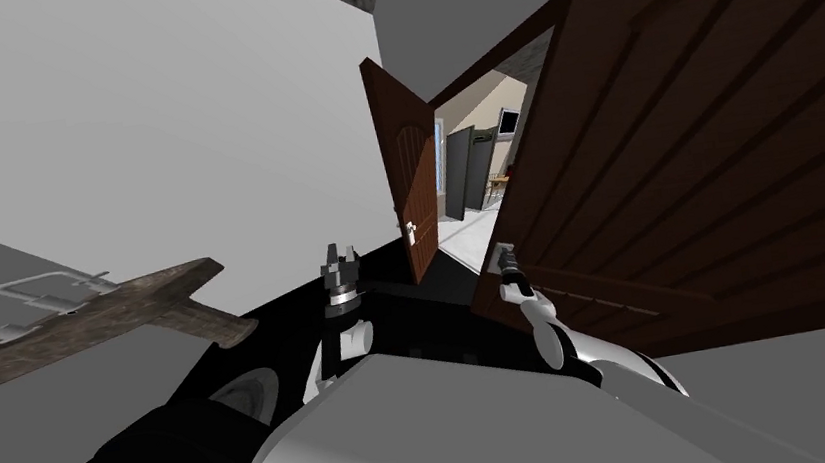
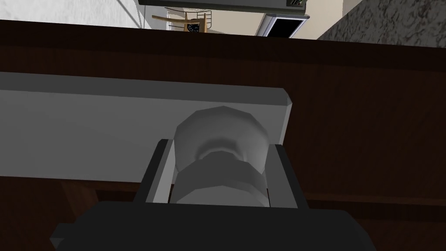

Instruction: Pull the door open

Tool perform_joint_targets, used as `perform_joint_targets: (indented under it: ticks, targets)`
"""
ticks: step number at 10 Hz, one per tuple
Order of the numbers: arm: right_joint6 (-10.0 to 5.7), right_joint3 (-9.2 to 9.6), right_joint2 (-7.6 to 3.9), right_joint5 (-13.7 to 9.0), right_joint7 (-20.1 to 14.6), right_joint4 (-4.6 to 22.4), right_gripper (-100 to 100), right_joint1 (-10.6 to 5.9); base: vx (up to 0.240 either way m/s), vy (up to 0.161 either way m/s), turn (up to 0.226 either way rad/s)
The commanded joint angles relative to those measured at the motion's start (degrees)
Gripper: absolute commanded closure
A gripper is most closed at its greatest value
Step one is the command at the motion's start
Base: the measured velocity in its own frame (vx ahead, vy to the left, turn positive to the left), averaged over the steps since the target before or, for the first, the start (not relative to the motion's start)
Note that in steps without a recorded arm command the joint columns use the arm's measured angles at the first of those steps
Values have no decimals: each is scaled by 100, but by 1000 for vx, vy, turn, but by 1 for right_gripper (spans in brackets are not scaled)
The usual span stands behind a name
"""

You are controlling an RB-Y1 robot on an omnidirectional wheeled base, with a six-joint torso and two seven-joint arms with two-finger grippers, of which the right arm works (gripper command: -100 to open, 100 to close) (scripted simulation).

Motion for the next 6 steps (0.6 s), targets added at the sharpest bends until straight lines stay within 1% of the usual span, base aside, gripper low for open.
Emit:
perform_joint_targets:
  ticks: [1,2,3,5,6]
  targets:
    - [0,0,0,0,0,0,100,0,-93,-18,35]
    - [5,81,11,28,-64,9,100,10,-142,-16,75]
    - [3,105,8,36,-84,10,100,9,-196,-44,77]
    - [-8,215,-5,72,-181,15,100,5,-197,-52,89]
    - [-8,215,-5,72,-181,15,100,5,-126,-25,33]
